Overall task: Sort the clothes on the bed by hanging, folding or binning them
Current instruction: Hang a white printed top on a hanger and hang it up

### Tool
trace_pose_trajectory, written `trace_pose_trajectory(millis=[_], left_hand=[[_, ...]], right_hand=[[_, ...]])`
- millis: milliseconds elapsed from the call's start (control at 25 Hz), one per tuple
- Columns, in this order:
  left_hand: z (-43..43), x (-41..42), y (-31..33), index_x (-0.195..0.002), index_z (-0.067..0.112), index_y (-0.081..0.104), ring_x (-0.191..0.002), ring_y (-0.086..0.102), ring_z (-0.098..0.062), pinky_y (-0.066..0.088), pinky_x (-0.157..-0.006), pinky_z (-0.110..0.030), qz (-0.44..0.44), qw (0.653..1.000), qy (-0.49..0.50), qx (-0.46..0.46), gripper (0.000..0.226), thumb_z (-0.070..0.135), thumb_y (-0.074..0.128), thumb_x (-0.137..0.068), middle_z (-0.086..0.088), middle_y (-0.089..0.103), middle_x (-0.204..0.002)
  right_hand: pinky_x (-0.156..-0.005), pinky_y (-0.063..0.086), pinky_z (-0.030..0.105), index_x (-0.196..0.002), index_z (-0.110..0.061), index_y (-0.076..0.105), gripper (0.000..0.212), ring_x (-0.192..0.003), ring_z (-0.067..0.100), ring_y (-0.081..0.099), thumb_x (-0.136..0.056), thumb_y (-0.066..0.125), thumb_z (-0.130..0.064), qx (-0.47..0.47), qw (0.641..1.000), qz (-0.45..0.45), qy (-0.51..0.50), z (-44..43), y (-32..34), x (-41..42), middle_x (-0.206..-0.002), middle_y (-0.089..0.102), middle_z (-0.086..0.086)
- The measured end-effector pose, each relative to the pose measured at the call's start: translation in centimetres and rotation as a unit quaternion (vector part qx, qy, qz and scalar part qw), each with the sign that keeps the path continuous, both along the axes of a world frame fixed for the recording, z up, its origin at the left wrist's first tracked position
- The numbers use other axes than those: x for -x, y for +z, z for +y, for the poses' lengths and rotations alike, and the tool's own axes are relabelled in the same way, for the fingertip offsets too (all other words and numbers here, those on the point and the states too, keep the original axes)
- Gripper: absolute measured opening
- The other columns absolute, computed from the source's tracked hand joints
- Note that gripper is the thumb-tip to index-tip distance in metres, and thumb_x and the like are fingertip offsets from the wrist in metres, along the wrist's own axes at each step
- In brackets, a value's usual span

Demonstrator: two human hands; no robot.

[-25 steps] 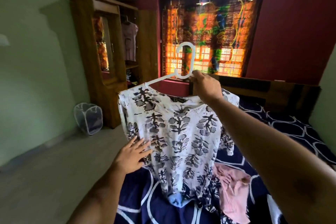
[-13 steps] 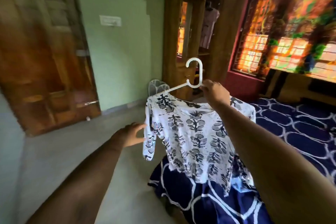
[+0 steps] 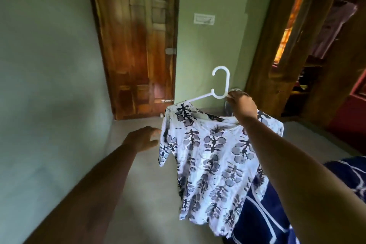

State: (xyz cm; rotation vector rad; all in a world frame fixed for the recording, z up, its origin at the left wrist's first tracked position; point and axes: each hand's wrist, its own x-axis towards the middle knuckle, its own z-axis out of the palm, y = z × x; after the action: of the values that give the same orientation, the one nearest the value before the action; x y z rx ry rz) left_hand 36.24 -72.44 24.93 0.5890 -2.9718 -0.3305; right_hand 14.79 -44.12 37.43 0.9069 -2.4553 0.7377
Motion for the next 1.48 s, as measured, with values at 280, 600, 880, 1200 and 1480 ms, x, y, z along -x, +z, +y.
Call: trace_pose_trajectory(millis=[280,600,880,1200,1480], left_hand=[[-8.8,3.7,0.7,-0.141,0.023,0.044,-0.121,0.055,-0.017,0.043,-0.102,-0.031,-0.056,0.996,-0.003,-0.067,0.057,0.035,0.064,-0.09,-0.003,0.049,-0.142],[-17.2,14.1,3.4,-0.141,0.009,0.042,-0.108,0.056,-0.015,0.038,-0.082,-0.015,-0.01,0.998,0.032,-0.052,0.057,0.022,0.065,-0.09,-0.009,0.053,-0.135],[-22.9,24.7,2.0,-0.137,0.016,0.048,-0.109,0.057,-0.012,0.047,-0.087,-0.023,-0.003,0.995,-0.014,-0.096,0.051,0.03,0.065,-0.09,0.004,0.054,-0.133],[-31.3,43.1,0.9,-0.128,0.021,0.053,-0.101,0.062,-0.024,0.047,-0.09,-0.026,0.025,0.982,-0.088,-0.166,0.042,0.014,0.067,-0.089,-0.002,0.062,-0.109],[-33.5,62.3,2.2,-0.129,0.028,0.053,-0.092,0.059,-0.016,0.049,-0.086,-0.029,0.014,0.973,-0.19,-0.134,0.044,0.022,0.067,-0.088,0.002,0.057,-0.119]], right_hand=[[-0.074,0.042,0.03,-0.102,-0.016,0.068,0.019,-0.094,0.032,0.063,-0.093,0.057,-0.029,-0.043,0.996,-0.059,0.049,-12.3,-1.1,8.6,-0.106,0.069,0.013],[-0.085,0.049,0.033,-0.103,-0.013,0.072,0.021,-0.097,0.031,0.063,-0.082,0.07,-0.015,0.039,0.983,-0.17,0.052,-22.1,0.1,21.5,-0.105,0.07,0.01],[-0.077,0.043,0.026,-0.104,-0.015,0.073,0.026,-0.097,0.029,0.063,-0.078,0.073,-0.014,0.034,0.979,-0.199,0.012,-24.9,-2.1,29.8,-0.105,0.071,0.009],[-0.069,0.036,0.028,-0.101,-0.013,0.073,0.019,-0.098,0.035,0.063,-0.084,0.067,-0.019,0.051,0.982,-0.155,-0.096,-27.9,-3.4,42.6,-0.102,0.07,0.016],[-0.067,0.042,0.028,-0.107,-0.008,0.069,0.022,-0.089,0.034,0.066,-0.088,0.061,-0.017,0.102,0.959,-0.154,-0.214,-26.2,-5.1,52.5,-0.101,0.07,0.019]])
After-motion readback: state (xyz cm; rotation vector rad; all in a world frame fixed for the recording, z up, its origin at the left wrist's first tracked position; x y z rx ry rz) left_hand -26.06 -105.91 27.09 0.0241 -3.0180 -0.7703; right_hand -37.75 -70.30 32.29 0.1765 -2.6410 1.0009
